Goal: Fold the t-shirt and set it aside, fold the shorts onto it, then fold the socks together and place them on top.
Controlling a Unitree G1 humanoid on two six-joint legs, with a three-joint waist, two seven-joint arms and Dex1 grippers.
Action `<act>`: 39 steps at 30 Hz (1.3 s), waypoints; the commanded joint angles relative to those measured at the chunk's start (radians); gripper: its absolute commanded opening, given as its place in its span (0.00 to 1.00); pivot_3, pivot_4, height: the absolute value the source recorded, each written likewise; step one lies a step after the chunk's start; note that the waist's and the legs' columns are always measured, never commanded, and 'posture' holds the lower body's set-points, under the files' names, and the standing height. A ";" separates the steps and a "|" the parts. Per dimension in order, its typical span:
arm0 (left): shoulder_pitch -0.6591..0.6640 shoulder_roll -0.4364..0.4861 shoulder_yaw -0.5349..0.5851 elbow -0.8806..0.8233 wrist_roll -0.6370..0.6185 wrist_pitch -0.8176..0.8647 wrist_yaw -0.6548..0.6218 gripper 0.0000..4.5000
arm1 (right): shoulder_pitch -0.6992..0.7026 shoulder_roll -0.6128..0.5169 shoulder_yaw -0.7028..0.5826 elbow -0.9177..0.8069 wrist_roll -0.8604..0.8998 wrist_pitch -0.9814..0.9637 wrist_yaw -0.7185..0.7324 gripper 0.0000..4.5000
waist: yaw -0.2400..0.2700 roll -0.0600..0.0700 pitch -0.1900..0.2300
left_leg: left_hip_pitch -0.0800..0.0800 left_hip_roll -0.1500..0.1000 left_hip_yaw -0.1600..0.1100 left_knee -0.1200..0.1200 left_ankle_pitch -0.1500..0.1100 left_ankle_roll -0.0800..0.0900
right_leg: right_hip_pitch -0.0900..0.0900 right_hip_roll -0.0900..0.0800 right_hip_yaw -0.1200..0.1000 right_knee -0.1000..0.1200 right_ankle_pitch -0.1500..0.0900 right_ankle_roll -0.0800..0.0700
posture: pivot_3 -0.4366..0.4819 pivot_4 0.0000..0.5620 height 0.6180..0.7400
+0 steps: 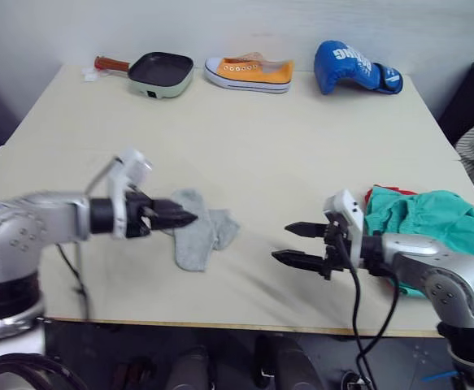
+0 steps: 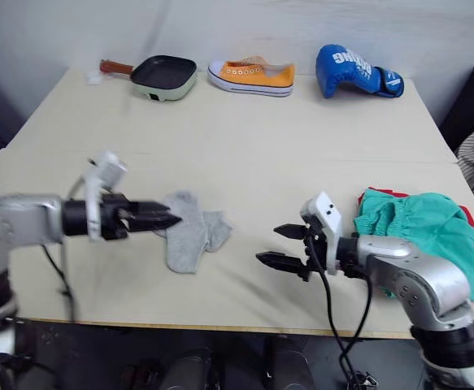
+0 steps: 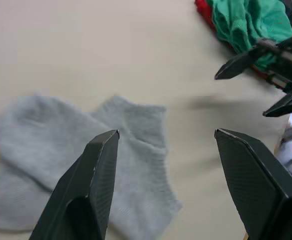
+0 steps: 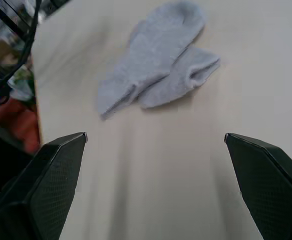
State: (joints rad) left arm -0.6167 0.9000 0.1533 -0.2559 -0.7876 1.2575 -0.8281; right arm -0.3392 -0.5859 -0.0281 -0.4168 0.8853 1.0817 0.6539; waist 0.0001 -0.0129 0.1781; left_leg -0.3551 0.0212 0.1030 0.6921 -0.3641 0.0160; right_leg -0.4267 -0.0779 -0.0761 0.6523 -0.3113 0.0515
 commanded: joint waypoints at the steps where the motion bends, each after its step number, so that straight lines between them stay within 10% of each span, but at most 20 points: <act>1: -0.061 0.051 -0.195 0.215 0.202 -0.371 -0.279 0.71 | -0.031 0.057 0.001 0.019 0.095 0.118 -0.063 1.00 | 0.009 0.002 0.000 | 0.000 0.000 0.000 0.000 0.000 0.000 | 0.000 -0.001 0.000 0.000 0.000 0.000 | 0.48 0.27 1.00; 8: -0.321 -0.090 -0.458 0.784 0.542 -0.881 -0.521 0.71 | -0.106 0.214 0.051 0.089 0.172 0.281 -0.159 1.00 | 0.011 0.000 0.000 | -0.006 -0.001 0.000 0.001 0.001 0.004 | -0.003 0.000 -0.001 0.001 0.001 0.001 | 0.48 0.27 1.00; 21: -0.535 -0.268 -0.427 1.330 0.773 -1.231 -0.427 0.71 | -0.207 0.460 0.195 0.306 -0.044 0.256 -0.318 1.00 | -0.028 -0.002 -0.001 | -0.021 -0.001 -0.001 0.006 0.001 0.007 | -0.018 -0.001 -0.003 0.008 0.002 0.003 | 0.48 0.27 1.00; 26: -0.553 -0.290 -0.386 1.376 0.788 -1.237 -0.403 0.68 | -0.226 0.551 0.173 0.377 -0.096 0.255 -0.378 0.70 | -0.032 -0.002 -0.001 | -0.021 -0.001 -0.001 0.007 0.001 0.007 | -0.018 -0.001 -0.003 0.009 0.002 0.003 | 0.48 0.27 1.00; 35: -0.523 -0.286 -0.358 1.371 0.816 -1.235 -0.436 0.11 | -0.228 0.555 0.215 0.363 -0.164 0.237 -0.363 0.02 | -0.034 -0.005 -0.003 | -0.020 0.000 -0.001 0.006 0.001 0.006 | -0.017 -0.001 -0.003 0.010 0.002 0.003 | 0.48 0.27 1.00; 39: -0.514 -0.272 -0.332 1.357 0.808 -1.215 -0.461 0.01 | -0.235 0.544 0.187 0.316 -0.117 0.272 -0.323 0.00 | -0.032 -0.006 -0.003 | -0.019 -0.001 -0.001 0.007 0.001 0.007 | -0.016 -0.001 -0.002 0.010 0.002 0.003 | 0.48 0.27 1.00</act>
State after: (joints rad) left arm -1.1285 0.6098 -0.2032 1.1333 0.0255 0.0364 -1.2748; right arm -0.5835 -0.0313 0.1672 -0.0895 0.7583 1.3301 0.3171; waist -0.0315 -0.0184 0.1749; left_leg -0.3740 0.0205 0.1025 0.6989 -0.3630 0.0226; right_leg -0.4432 -0.0790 -0.0784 0.6625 -0.3096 0.0543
